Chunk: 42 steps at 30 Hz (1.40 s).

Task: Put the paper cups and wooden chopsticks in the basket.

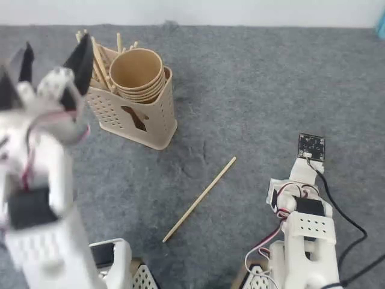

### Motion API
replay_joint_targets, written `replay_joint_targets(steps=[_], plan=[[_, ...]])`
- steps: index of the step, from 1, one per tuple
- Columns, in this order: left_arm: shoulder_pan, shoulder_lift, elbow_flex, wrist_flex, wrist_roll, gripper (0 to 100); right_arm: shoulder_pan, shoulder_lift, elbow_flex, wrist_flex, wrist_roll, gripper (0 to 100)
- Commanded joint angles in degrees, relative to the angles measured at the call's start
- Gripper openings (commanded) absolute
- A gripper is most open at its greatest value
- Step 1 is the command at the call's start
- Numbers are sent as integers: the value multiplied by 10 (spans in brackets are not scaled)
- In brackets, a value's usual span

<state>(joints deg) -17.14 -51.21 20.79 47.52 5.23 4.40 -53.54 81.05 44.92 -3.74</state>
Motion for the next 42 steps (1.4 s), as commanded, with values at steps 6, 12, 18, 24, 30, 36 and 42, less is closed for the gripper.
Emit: replay_joint_targets(steps=[6,12,18,24,30,36,42], plan=[[156,-122,-170,271,6,304,9,-12,-2,-11,9,91],[252,80,-240,418,4,304,9,-12,-2,-11,9,91],[402,172,-165,500,-12,286,12,-12,-2,-12,9,91],[459,199,91,291,-42,230,104,-9,-17,-42,4,91],[460,294,211,135,-42,221,171,-7,-17,-91,-45,91],[485,387,225,65,-41,221,171,-7,-14,-96,-45,91],[506,492,212,-43,-41,221,169,-7,-14,-95,-45,93]])
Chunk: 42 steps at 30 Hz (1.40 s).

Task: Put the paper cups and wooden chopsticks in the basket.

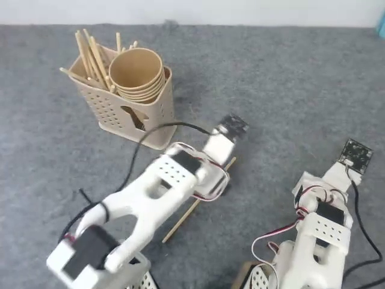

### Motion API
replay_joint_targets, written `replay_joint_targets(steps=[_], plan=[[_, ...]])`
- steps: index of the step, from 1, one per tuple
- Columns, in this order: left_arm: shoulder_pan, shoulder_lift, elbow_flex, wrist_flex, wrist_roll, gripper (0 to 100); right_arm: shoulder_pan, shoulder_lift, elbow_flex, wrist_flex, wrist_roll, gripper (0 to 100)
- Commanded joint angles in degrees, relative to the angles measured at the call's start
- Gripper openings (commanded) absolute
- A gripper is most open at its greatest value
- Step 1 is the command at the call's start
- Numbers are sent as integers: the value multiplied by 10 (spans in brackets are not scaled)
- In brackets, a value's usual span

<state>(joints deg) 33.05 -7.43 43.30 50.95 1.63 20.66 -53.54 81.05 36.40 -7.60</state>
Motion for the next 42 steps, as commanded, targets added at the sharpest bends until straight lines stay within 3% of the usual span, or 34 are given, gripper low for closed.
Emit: replay_joint_targets(steps=[1,8,12,18,23,28,32,36,42], plan=[[-2,76,-21,-98,-5,221,2,-7,-14,-8,-6,94],[-17,200,-158,11,-4,206,-8,-6,-8,-12,-5,94],[-16,220,-181,18,-4,9,-8,-6,-8,-12,-5,94],[-15,169,-148,18,31,10,-8,-6,-8,-12,-5,95],[-6,23,-106,55,31,10,-8,-6,-9,-12,-5,95],[-10,-219,-105,140,31,11,-8,-6,-9,-13,-4,95],[-25,-425,-107,153,30,11,-8,-6,-9,-13,19,93],[-99,-549,-120,87,30,11,-9,-6,-9,-13,22,95],[-324,-568,-122,-180,34,11,-21,-6,-3,-33,22,91]])
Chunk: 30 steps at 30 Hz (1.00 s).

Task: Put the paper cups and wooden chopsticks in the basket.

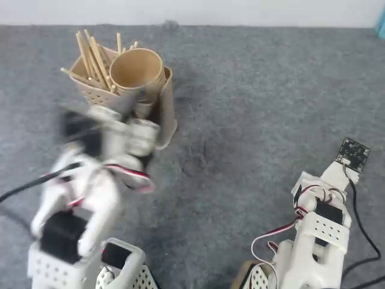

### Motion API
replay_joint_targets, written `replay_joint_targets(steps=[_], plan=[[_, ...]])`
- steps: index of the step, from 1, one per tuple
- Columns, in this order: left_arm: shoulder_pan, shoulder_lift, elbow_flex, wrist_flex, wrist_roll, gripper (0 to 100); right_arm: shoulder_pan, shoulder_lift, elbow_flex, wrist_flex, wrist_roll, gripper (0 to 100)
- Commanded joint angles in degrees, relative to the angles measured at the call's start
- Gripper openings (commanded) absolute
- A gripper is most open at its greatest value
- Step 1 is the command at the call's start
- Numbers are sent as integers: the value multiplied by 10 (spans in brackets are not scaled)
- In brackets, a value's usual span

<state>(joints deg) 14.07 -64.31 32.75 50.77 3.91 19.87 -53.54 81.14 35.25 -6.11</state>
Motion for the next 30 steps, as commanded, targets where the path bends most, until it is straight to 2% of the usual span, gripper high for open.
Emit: replay_joint_targets(steps=[1,6,10,22,30], plan=[[-158,11,-16,-217,11,11,-13,-6,-1,-25,7,93],[-247,76,-21,-376,8,11,-13,-6,0,-26,7,93],[-282,120,-21,-458,8,11,-13,-6,0,-26,7,95],[-294,315,-16,-476,13,11,-13,-6,1,-26,8,95],[-298,385,0,-475,63,11,-13,-6,1,-26,8,95]])
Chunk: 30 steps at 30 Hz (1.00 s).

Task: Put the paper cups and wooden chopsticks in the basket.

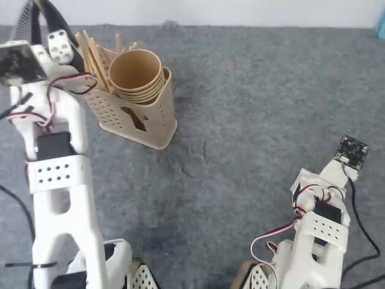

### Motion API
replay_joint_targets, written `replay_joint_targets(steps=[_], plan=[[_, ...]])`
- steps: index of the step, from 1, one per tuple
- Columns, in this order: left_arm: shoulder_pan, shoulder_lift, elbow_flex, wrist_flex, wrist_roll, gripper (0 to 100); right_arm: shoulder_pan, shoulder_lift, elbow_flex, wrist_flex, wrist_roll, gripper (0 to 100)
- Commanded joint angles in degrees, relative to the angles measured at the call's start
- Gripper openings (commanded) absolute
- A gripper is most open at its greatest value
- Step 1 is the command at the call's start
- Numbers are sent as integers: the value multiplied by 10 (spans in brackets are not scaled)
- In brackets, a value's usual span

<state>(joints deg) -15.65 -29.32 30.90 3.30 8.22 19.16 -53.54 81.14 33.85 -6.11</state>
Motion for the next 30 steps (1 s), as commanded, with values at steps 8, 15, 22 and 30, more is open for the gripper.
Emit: replay_joint_targets(steps=[8,15,22,30], plan=[[19,-21,113,-2,21,12,-6,-6,0,-12,8,95],[16,-61,129,-1,18,55,-7,-6,0,-12,8,95],[-21,-142,129,47,22,356,-7,-6,0,-12,8,95],[-113,-327,130,121,22,273,-7,-6,0,-12,8,95]])
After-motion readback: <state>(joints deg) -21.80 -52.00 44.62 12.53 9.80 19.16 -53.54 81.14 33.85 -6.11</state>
